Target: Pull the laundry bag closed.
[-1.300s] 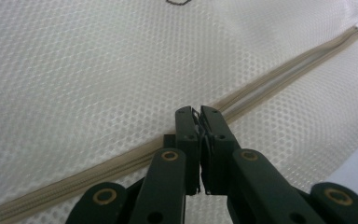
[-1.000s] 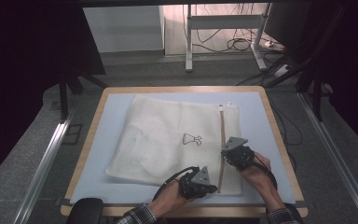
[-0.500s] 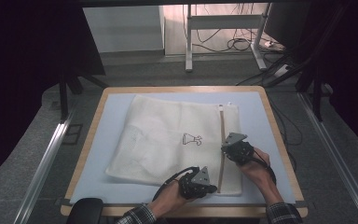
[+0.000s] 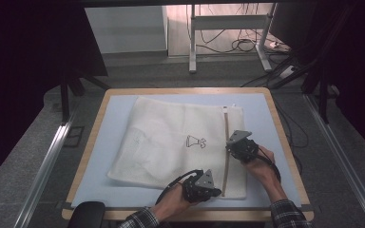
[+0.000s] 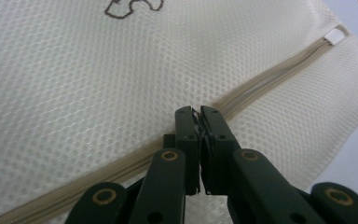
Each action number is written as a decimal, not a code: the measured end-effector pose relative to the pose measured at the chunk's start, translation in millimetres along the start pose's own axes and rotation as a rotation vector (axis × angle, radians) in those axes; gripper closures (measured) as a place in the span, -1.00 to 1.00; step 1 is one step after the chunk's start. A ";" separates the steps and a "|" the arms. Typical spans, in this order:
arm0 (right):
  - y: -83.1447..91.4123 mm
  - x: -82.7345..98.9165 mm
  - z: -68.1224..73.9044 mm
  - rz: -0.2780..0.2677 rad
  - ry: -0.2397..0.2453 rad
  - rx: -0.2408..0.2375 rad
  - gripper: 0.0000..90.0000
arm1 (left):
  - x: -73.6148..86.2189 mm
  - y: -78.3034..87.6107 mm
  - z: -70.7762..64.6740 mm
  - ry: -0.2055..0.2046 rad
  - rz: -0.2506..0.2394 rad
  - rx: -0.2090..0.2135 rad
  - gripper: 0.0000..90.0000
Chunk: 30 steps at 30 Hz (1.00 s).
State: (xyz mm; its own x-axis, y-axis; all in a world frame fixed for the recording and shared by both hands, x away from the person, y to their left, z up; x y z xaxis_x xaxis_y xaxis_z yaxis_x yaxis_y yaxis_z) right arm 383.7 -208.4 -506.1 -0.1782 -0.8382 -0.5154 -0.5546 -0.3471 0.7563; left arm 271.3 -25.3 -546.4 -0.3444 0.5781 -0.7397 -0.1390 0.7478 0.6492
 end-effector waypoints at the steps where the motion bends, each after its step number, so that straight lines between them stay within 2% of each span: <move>1: 0.0 0.0 0.0 0.000 0.000 0.000 0.91 | 0.0 0.0 0.0 0.000 0.000 0.000 1.00; 30: -20.5 -6.6 -28.6 0.015 -0.014 0.025 0.91 | -0.2 0.1 0.7 0.005 0.003 0.004 1.00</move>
State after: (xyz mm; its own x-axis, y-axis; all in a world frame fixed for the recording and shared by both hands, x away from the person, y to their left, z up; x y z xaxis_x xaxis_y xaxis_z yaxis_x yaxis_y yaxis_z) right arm 419.5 -207.8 -506.7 -0.1978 -0.8370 -0.5102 -0.5723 -0.3240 0.7533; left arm 272.0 -25.1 -546.3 -0.3492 0.5786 -0.7370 -0.1341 0.7476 0.6505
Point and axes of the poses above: each handheld gripper's, and its own axes: y roughly backward along the jaws, x roughly out of its underside, z roughly to its left, the point moved 1 cm from there along -y, roughly forward along the jaws, and after that the axes turned 10 degrees about y, right-handed, at the moved point
